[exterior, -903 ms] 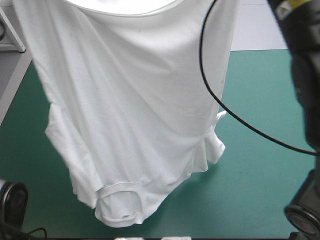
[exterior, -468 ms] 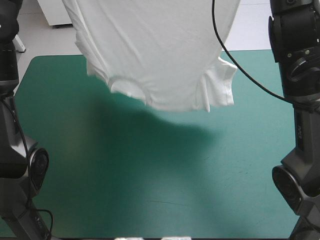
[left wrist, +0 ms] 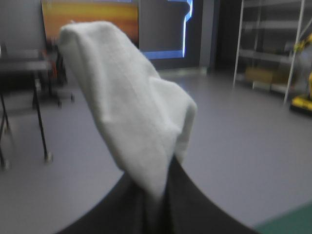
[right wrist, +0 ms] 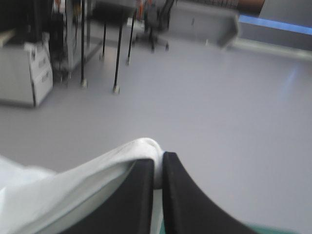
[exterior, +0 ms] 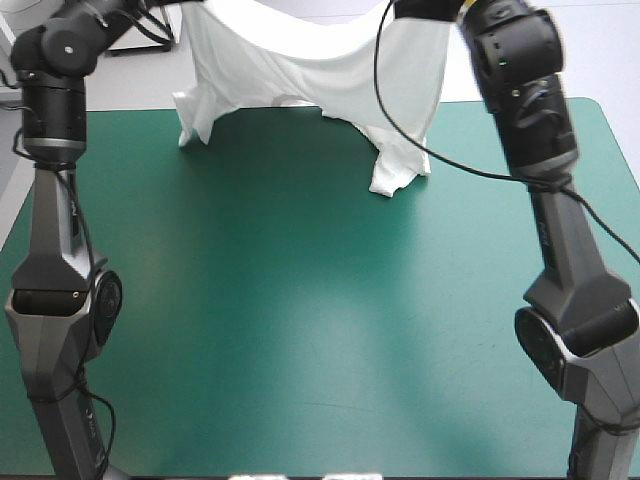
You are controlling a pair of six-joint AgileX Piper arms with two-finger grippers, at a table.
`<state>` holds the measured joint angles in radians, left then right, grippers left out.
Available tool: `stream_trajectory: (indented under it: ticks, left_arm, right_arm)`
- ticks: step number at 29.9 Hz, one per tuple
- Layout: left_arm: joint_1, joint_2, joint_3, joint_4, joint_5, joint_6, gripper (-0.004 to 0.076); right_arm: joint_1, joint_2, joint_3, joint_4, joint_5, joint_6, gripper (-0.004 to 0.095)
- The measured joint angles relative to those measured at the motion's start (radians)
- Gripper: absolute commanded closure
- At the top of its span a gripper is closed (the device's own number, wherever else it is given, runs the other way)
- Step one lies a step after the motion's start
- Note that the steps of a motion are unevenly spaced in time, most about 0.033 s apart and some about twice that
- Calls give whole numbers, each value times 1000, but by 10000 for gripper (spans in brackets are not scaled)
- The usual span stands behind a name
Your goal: Fold the cloth
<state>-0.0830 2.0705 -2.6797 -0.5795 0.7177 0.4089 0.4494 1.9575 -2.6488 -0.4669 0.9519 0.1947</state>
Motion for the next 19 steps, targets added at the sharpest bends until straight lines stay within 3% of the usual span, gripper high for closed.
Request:
stream_trajectory:
  ticks: [6,12,19]
  left_arm:
    - [0,135,11,249,307,-196,733]
    - [-1,167,11,338,498,-260,733]
    - [-1,145,48,467,538,-321,733]
  right_arm:
    - [0,142,52,71,202,-15,925]
    - [-7,216,58,109,306,-11,925]
    - [-27,200,178,270,306,-25,925]
